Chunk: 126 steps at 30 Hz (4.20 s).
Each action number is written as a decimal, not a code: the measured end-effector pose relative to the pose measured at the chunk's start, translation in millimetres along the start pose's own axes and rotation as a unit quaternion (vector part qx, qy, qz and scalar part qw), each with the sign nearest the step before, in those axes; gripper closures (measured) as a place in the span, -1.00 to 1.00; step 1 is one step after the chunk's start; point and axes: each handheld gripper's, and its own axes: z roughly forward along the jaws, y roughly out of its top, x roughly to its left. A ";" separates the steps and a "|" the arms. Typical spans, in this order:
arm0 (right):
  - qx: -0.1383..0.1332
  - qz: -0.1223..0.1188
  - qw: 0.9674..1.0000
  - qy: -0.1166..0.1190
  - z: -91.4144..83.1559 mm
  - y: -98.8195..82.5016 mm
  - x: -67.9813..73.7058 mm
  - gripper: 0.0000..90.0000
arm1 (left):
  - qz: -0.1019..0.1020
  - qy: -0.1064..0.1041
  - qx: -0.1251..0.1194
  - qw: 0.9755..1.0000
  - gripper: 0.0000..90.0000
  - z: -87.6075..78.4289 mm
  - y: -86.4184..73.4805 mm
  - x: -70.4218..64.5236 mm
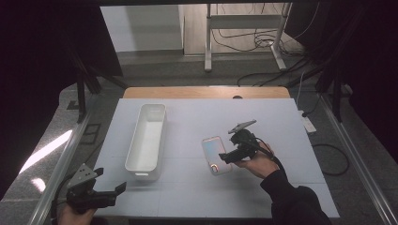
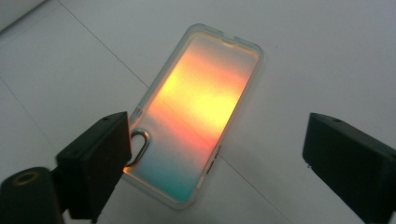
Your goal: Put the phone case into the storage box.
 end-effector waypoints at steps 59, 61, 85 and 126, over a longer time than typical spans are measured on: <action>0.073 -0.030 0.996 0.037 33.2 -19.5 -9.0 0.99 | 0.007 0.008 0.012 1.000 -0.94 2.4 1.2 -1.8; 0.073 -0.028 0.996 0.035 32.9 -19.5 -11.0 0.99 | 0.007 0.008 0.012 1.000 -0.94 2.4 1.2 -1.7; 0.051 -0.007 0.999 0.007 39.9 -11.5 -39.8 0.99 | 0.003 0.005 0.011 1.000 -0.94 2.0 1.1 -0.5; 0.060 -0.081 0.992 0.076 48.7 -1.2 34.9 0.99 | 0.004 0.004 0.009 1.000 -0.94 1.7 1.0 -0.8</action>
